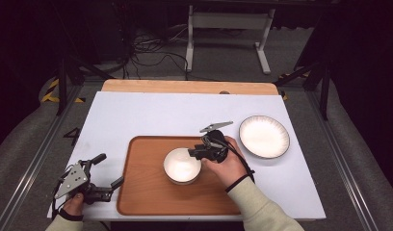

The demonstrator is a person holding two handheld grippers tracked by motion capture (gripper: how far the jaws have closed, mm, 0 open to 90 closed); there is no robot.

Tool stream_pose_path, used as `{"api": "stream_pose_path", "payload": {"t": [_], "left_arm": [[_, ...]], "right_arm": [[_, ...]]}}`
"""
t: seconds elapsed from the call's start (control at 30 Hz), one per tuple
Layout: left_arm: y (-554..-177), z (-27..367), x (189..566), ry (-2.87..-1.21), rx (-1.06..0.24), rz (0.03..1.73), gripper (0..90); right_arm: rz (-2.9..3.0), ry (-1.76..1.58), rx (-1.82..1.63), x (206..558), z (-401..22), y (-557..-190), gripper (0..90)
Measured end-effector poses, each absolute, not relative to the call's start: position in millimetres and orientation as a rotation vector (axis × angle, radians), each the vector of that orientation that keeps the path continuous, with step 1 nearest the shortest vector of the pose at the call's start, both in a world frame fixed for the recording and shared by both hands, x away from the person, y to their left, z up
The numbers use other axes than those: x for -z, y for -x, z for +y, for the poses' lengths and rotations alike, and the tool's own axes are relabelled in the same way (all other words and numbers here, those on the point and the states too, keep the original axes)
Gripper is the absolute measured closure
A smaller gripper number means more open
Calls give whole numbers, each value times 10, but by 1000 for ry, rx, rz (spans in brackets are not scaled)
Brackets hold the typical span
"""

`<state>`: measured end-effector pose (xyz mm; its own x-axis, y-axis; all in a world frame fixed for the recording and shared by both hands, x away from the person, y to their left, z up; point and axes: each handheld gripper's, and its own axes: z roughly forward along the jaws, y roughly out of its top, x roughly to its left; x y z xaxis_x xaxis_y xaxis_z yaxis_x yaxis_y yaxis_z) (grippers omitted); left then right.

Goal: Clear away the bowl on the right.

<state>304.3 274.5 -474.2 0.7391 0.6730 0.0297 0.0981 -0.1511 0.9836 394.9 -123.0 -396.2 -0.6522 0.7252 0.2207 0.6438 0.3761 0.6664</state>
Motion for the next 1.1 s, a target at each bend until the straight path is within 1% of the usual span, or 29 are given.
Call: {"api": "stream_pose_path", "payload": {"t": [0.2, 0.4, 0.5, 0.73, 1.1], "left_arm": [[-3041, 2745, 4743, -1669, -568, 621, 3], [-3041, 2745, 4743, -1670, -565, 623, 3], [-3036, 2743, 4745, -1665, -570, 621, 3], [-3037, 2746, 4745, -1665, -571, 619, 3], [-3030, 2751, 4745, -1664, -571, 620, 3]], "right_arm": [[2485, -1139, -1232, 3873, -1239, -3877, 604], [2458, -1050, -1299, 3818, -1268, -3814, 608], [2429, -981, -1346, 3786, -1304, -3769, 594], [2384, -926, -1401, 3762, -1367, -3724, 590], [2221, -699, -1560, 3700, -1524, -3576, 534]]}}
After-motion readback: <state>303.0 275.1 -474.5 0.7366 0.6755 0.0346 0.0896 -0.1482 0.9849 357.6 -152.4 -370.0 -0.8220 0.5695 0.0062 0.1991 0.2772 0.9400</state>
